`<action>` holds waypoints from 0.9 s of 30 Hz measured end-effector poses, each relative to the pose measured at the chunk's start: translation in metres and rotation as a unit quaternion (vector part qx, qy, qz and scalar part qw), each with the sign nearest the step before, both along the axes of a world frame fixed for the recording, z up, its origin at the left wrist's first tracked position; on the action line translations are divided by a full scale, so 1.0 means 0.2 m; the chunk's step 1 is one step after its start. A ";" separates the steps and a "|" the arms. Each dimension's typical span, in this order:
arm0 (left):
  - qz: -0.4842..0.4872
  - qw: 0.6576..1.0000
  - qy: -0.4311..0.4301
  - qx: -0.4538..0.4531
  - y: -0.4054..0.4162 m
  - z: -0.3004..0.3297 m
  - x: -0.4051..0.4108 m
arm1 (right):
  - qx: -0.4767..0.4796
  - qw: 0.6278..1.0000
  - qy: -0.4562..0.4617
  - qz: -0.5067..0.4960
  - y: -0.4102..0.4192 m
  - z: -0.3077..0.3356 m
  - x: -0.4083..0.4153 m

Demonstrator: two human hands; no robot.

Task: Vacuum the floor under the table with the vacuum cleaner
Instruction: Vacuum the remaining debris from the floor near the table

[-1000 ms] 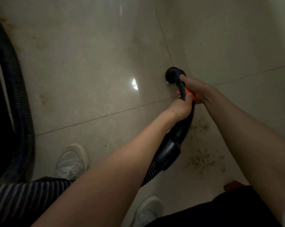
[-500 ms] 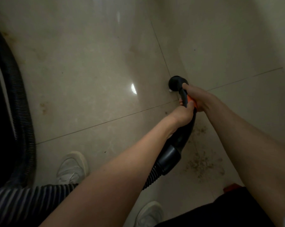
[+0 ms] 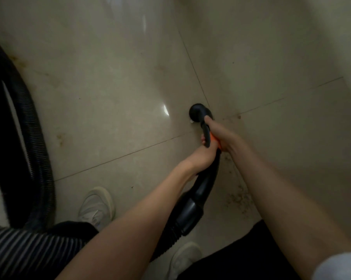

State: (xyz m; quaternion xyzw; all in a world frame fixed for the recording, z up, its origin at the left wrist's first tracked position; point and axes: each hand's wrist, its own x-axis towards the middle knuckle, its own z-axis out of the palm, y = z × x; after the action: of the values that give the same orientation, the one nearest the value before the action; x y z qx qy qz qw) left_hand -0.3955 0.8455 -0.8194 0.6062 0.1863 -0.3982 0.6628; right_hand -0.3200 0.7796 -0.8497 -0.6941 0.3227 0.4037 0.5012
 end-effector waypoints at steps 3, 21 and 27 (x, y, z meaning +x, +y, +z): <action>-0.024 0.999 0.008 0.031 -0.02 0.03 -0.14 | -0.007 1.000 0.013 -0.022 -0.03 0.02 -0.16; -0.127 0.988 0.024 0.081 -0.08 0.07 -0.44 | -0.017 0.994 0.058 -0.093 -0.17 0.02 -0.50; -0.146 0.984 0.039 0.090 -0.10 0.04 -0.37 | -0.027 0.992 0.036 -0.117 -0.22 0.01 -0.41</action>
State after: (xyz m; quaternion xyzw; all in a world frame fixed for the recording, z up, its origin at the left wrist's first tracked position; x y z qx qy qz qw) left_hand -0.4687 0.8249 -0.8120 0.6683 0.1569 -0.4952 0.5325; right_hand -0.4011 0.7366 -0.8486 -0.6498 0.4298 0.3581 0.5145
